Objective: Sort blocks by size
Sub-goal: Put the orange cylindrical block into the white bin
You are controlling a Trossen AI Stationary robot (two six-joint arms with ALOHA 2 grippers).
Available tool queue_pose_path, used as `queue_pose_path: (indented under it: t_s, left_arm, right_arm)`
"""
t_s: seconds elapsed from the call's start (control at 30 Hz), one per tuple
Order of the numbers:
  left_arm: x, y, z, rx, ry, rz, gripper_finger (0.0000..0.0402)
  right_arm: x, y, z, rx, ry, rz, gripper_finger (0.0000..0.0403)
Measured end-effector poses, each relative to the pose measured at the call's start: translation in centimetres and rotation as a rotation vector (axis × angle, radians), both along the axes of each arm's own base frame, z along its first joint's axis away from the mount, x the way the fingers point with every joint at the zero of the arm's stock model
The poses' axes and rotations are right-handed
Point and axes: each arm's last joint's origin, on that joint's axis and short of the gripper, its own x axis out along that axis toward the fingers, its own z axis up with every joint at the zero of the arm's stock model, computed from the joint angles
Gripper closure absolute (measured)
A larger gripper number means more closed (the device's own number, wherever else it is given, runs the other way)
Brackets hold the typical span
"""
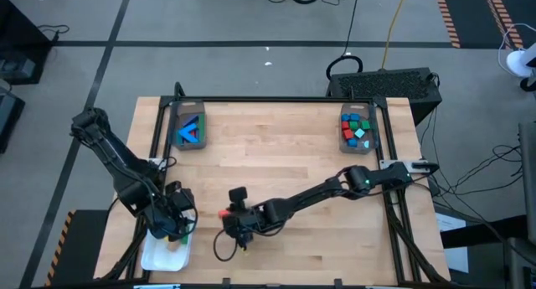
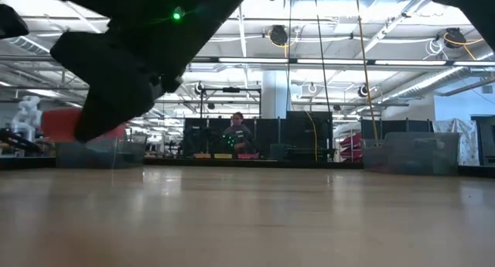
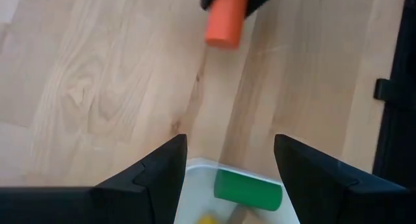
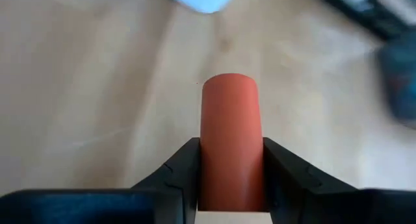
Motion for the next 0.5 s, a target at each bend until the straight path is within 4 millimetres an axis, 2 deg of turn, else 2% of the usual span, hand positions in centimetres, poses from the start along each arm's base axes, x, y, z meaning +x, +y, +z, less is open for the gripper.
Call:
queue_pose_path:
  t_s: [0.23,0.5]
  left_arm:
    - [0.6,-0.2,0.0,-0.003,-0.045,0.018,0.0169]
    - [2.0,0.6,0.3,0.008,-0.132,0.096,0.0169]
  right_arm:
    - [-0.2,-0.5,2.1,-0.145,-0.058,-0.061,0.0286]
    - [-0.5,-0.7,3.9,-0.246,-0.102,-0.112,0.0285]
